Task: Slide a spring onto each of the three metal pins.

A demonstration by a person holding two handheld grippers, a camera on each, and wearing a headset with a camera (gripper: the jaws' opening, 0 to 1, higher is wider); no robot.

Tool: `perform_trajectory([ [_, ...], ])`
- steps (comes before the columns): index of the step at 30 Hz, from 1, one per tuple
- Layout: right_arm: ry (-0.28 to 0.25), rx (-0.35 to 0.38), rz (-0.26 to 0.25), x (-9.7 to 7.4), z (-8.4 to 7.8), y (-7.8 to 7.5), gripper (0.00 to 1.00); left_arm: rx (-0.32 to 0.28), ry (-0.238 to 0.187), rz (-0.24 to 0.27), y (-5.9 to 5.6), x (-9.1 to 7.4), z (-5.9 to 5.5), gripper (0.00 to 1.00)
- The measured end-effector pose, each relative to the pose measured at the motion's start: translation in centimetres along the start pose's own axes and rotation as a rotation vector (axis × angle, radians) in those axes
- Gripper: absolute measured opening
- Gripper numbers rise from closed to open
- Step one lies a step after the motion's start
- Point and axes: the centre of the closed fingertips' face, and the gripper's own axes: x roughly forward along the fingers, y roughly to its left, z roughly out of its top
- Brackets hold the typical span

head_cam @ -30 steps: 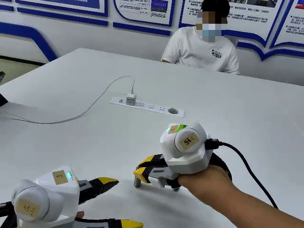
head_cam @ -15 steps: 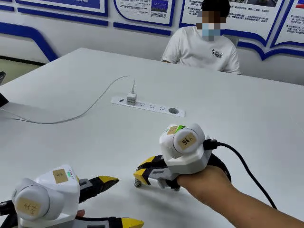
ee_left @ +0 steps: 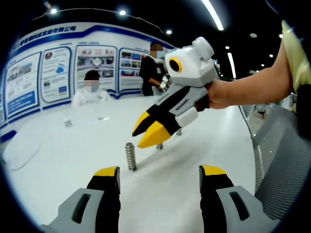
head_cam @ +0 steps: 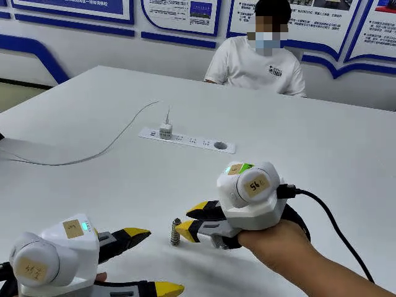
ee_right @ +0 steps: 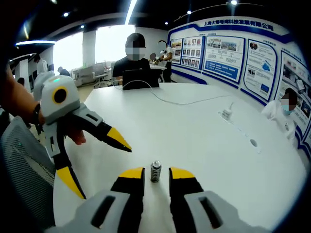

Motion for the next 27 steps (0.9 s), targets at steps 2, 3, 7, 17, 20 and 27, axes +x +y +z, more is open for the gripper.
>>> perform_trajectory([
  [2,-0.002,0.002,-0.001,-0.4,-0.2,0.2,0.21,0.001,0.0,0.0,0.0,0.0,0.0,0.67],
  [3,-0.003,0.002,-0.002,-0.5,-0.3,0.2,0.21,0.001,0.0,0.0,0.0,0.1,0.0,0.67],
  [7,-0.004,0.004,-0.005,-1.2,-0.7,0.5,0.22,0.001,-0.004,-0.002,-0.2,0.2,0.2,0.68],
  [17,-0.004,0.002,-0.01,-3.1,-2.1,1.3,0.23,0.008,-0.002,-0.006,-0.3,0.2,0.3,0.68],
  [20,-0.004,0.007,-0.014,-3.7,-2.5,1.3,0.24,0.01,-0.003,-0.006,-0.4,0.2,0.4,0.69],
  [27,0.015,-0.002,-0.02,-5.1,-3.9,1.6,0.24,0.013,-0.002,-0.008,-0.4,0.1,0.5,0.69],
])
